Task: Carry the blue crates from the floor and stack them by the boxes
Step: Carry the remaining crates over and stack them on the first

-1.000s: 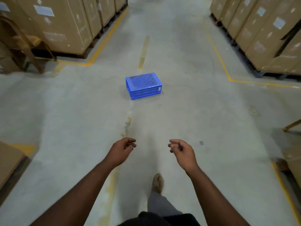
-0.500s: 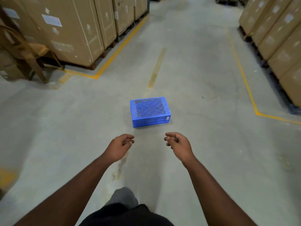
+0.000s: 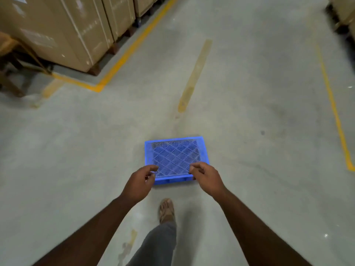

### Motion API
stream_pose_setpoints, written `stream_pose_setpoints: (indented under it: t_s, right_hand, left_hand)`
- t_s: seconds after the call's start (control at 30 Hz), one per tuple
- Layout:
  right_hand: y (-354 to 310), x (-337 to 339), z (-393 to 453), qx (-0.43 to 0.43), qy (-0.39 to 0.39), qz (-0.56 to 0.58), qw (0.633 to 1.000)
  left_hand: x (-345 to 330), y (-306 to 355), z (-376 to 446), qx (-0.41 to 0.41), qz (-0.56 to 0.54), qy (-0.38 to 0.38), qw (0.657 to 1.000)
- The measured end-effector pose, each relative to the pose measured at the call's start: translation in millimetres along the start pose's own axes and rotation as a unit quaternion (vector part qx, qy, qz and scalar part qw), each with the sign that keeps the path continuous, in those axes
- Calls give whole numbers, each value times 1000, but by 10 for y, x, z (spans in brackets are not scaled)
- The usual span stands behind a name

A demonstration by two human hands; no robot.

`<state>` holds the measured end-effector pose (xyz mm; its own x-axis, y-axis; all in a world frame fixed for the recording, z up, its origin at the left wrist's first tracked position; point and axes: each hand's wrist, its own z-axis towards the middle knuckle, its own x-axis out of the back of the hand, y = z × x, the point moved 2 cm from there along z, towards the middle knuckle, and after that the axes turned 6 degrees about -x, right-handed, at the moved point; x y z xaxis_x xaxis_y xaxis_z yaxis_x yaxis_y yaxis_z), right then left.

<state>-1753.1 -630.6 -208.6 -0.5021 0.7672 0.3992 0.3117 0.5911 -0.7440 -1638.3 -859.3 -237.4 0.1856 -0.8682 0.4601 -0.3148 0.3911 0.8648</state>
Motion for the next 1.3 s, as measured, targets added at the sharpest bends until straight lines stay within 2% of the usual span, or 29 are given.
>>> stream_pose_setpoints:
  t_s: [0.13, 0.23, 0.33, 0.47, 0.5, 0.53, 0.6, 0.63, 0.67, 0.77, 0.83, 0.93, 1.03, 1.1, 1.2, 1.3]
  right_hand:
    - [-369, 223, 1490, -9, 10, -8, 1000]
    - [-288, 120, 2428, -31, -17, -11, 999]
    - [217, -122, 3381, -48, -38, -53, 997]
    - [1120, -503, 4490, -48, -93, -173, 979]
    - [1339, -585, 4717, -20, -119, -244, 962]
    - [1532, -657, 4916, 20, -161, -346, 924]
    - [1821, -746, 5248, 134, -233, -552, 790]
    - [1919, -776, 5443, 184, -241, -596, 743]
    - [1960, -793, 5648, 205, -235, -599, 738]
    - [2029, -815, 6246, 190, -156, -576, 779]
    - [2060, -830, 6533, 145, -143, -571, 795]
    - [2018, -867, 6714, 125, -154, -578, 792]
    - [1854, -780, 6704, 112, -160, -583, 789]
    - [1693, -639, 6612, 107, -159, -553, 811]
    - [1398, -381, 6419, 159, -123, -492, 847]
    - [1199, -217, 6138, 231, -81, -457, 855]
  left_hand:
    - [-80, -56, 1397, 35, 16, -19, 999]
    - [-303, -433, 2135, 79, 34, -19, 996]
    - [-694, -1127, 2727, 119, 62, -38, 990]
    - [-1232, -2187, 3367, 142, 145, -75, 976]
    - [-1347, -2417, 3521, 142, 174, -82, 971]
    - [-1449, -2619, 3670, 138, 212, -96, 963]
    - [-1629, -2943, 3975, 100, 299, -153, 936]
    - [-1725, -3109, 4150, 72, 337, -182, 921]
    - [-1803, -3247, 4331, 53, 366, -201, 907]
    - [-1952, -3629, 4777, 45, 420, -202, 884]
    - [-1998, -3826, 4963, 74, 436, -210, 872]
    - [-1987, -3884, 5084, 92, 448, -201, 866]
    - [-1906, -3724, 5099, 48, 481, -162, 860]
    - [-1740, -3554, 5082, 26, 452, -116, 884]
    - [-1409, -3279, 4974, -37, 351, -55, 934]
    - [-1192, -2975, 4771, -95, 298, -50, 948]
